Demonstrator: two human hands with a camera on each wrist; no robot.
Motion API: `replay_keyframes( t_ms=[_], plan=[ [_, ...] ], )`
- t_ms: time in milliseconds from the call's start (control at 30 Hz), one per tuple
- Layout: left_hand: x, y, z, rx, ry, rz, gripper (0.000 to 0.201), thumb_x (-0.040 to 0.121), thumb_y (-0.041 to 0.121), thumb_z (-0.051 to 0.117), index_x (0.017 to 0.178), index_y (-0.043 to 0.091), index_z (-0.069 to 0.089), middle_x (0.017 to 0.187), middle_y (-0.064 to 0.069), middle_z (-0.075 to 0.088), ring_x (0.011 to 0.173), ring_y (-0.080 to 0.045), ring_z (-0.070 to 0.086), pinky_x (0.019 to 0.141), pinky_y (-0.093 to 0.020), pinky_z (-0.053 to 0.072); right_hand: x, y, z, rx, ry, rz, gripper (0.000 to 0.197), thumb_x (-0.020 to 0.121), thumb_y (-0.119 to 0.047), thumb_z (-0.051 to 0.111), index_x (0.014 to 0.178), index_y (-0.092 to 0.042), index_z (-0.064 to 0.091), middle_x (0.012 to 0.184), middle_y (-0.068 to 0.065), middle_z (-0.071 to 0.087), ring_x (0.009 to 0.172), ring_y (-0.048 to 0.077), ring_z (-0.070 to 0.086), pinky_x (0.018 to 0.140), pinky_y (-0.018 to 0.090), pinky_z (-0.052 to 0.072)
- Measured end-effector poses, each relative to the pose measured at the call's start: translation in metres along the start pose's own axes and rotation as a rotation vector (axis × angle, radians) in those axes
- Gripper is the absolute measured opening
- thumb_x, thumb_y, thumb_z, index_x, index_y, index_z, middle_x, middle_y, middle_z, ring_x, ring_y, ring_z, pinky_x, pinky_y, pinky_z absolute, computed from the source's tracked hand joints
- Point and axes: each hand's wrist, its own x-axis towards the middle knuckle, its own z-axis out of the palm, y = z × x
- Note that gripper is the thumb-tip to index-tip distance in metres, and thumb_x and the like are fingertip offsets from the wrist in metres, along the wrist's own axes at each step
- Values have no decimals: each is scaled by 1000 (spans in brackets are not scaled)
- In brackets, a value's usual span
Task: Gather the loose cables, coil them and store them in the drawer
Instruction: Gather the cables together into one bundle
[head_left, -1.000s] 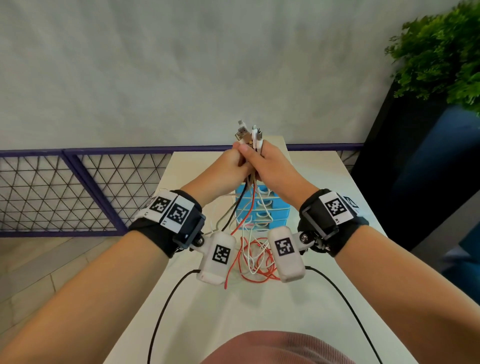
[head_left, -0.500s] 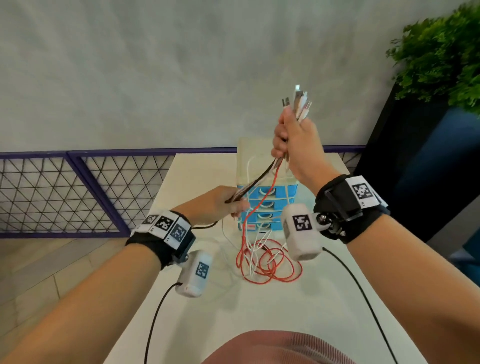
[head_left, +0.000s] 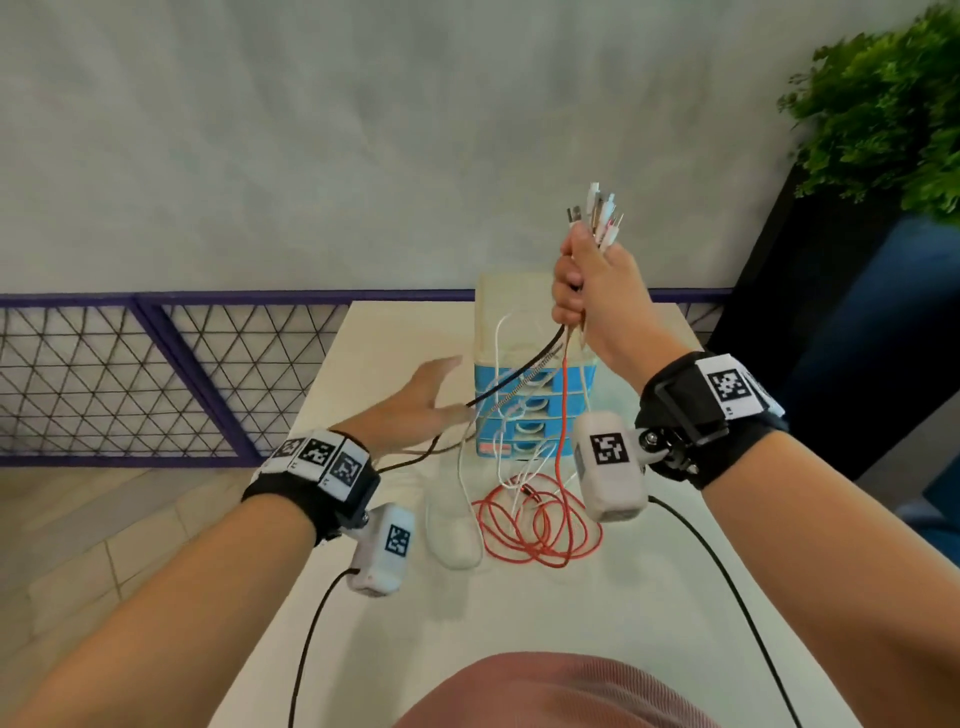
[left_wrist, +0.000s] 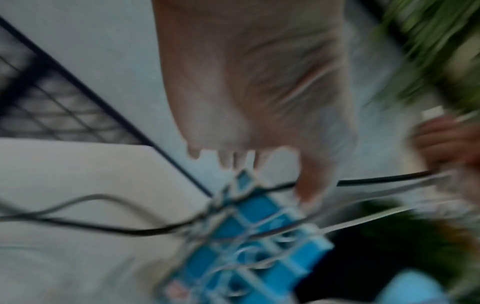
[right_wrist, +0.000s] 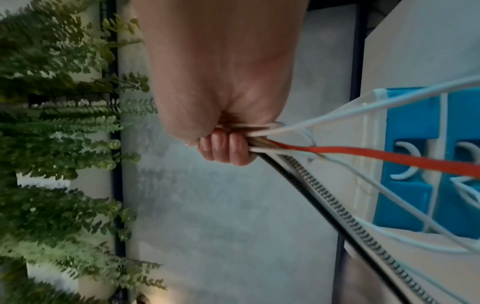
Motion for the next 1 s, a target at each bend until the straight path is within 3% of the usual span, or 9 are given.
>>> replay_keyframes(
  t_ms=[67,167,233,367,500,667,733,833,1000],
  plan=[
    [-4,46,0,-124,52,189,72,86,41,56,147,28,20,156,11,17,140,-2,19,112,-24,20,-5,9,7,-4,-52,7,30,105,-30,35,79,-17,42,53,-9,35,41,7,32,41,22,32],
    [-2,89,7,-193,18,308,66,83,43,66,136,25,30,134,13,46,111,13,50,98,-17,40,-9,10,18,136,-46,32,29,105,-29,37,81,-14,44,55,-5,39,44,11,41,46,25,40],
    [3,95,14,-234,35,307,64,80,30,74,132,16,38,119,4,62,99,2,63,88,-19,51,-10,5,19,277,-72,60,29,104,-29,37,80,-14,44,54,-4,39,45,12,41,48,25,40],
    [12,86,25,-78,-6,336,10,90,17,60,97,10,60,81,-3,66,65,-5,61,64,-16,49,-13,1,12,141,-67,38,29,105,-31,36,80,-17,44,55,-7,34,41,6,29,40,19,27],
    [20,39,22,194,-13,227,12,88,22,52,92,24,63,81,3,68,68,-13,66,72,-32,55,-13,-1,1,-74,19,-32,30,104,-32,35,79,-18,43,52,-11,32,40,5,24,37,20,21],
    [15,-38,10,370,30,36,13,88,23,51,86,33,59,65,9,64,69,-11,66,73,-25,46,-12,-4,-22,-168,158,-80,29,104,-30,35,79,-18,42,47,-13,35,38,5,25,36,19,22],
    [13,-62,8,464,88,-26,15,89,24,50,84,37,57,67,12,64,70,-1,60,88,-27,38,-11,-7,-27,-190,210,-104,29,104,-29,36,78,-17,42,46,-13,35,38,5,25,36,19,21],
    [9,-95,5,617,62,-189,16,90,24,46,84,38,53,79,12,65,92,-10,56,111,-46,12,-11,-13,-35,-265,298,-152,30,104,-29,36,76,-18,42,54,-7,33,41,6,26,37,20,22],
    [-4,-117,1,712,48,-333,36,99,27,35,134,29,43,119,-1,63,122,-23,50,114,-51,13,-7,-9,-46,-349,358,-224,28,102,-31,37,77,-20,42,59,-4,34,47,8,30,41,24,26]
  ],
)
